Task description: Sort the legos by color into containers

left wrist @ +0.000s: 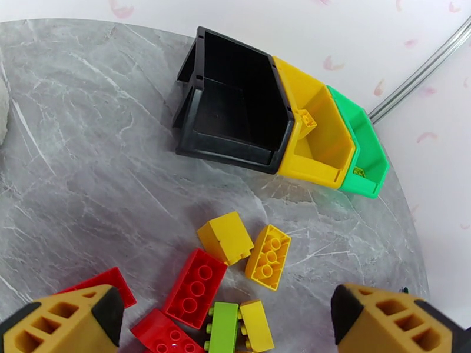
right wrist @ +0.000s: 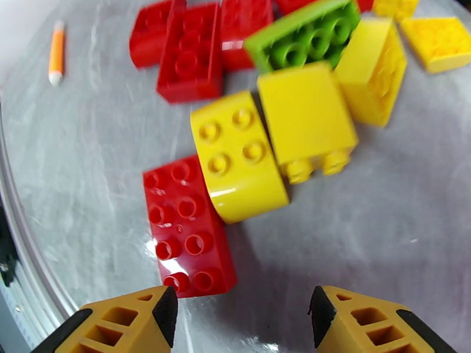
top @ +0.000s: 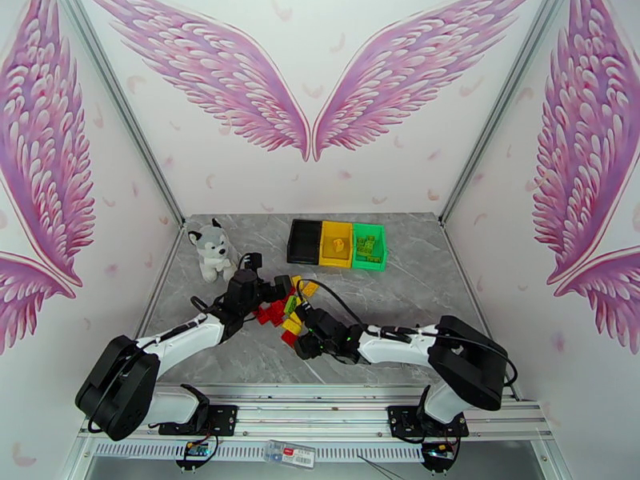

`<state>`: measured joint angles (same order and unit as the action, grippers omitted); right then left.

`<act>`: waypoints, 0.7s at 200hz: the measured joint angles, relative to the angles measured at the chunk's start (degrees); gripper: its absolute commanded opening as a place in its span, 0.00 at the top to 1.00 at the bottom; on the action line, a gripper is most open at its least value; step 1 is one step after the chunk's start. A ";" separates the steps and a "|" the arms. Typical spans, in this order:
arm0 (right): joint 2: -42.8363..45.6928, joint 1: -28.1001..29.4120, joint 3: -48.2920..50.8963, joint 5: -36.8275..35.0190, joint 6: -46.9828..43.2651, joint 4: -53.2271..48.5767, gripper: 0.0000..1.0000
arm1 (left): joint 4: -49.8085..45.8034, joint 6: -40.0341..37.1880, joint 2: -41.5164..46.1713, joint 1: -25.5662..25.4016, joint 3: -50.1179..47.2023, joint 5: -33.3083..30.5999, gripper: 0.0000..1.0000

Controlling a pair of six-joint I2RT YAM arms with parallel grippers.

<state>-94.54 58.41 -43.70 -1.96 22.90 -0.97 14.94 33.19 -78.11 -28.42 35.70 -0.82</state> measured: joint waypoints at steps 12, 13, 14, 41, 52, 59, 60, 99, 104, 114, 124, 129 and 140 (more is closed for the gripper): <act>-2.03 0.76 -2.16 -0.55 0.09 0.28 0.41 | 0.00 0.04 -0.02 0.13 0.00 0.09 0.01; -2.19 0.81 -2.27 -0.57 0.09 0.35 0.41 | 0.02 0.04 0.00 0.15 0.00 0.13 0.01; -2.45 0.92 -2.47 -0.68 0.02 0.44 0.41 | 0.00 0.07 0.00 0.15 0.00 0.13 0.01; -5.25 2.60 -5.33 -3.15 0.48 1.03 0.41 | 0.07 0.11 -0.02 0.70 -0.02 0.13 0.01; -6.03 3.28 -6.25 -4.15 0.50 1.03 0.41 | 0.17 0.20 -0.02 0.76 -0.02 0.13 0.01; -6.32 3.65 -6.56 -4.79 0.66 1.03 0.40 | 0.17 0.22 -0.02 0.79 -0.02 0.15 0.01; -6.34 3.69 -6.60 -4.94 0.68 1.03 0.40 | 0.20 0.22 -0.02 0.79 -0.02 0.13 0.01; -6.45 4.61 -6.75 -6.27 1.40 0.76 0.38 | 0.17 0.24 -0.04 1.05 -0.13 0.28 0.01; -6.43 4.68 -6.71 -6.27 1.53 0.79 0.37 | 0.17 0.26 -0.04 1.07 -0.13 0.35 0.01; -6.27 4.85 -6.45 -6.25 1.64 0.76 0.35 | 0.20 0.26 -0.04 1.25 -0.15 0.42 0.01; -5.86 5.05 -5.92 -6.23 1.88 0.76 0.34 | 0.22 0.37 -0.04 1.44 -0.20 0.57 0.01; -5.46 5.18 -5.55 -6.21 1.92 0.74 0.33 | 0.31 0.44 -0.04 1.51 -0.24 0.63 0.01; -4.44 5.49 -4.79 -6.08 2.01 0.66 0.32 | 0.46 0.68 -0.04 1.77 -0.35 0.96 0.01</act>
<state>-98.98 63.90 -48.49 -8.03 24.91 -0.32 15.40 33.87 -78.15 -26.65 35.35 0.14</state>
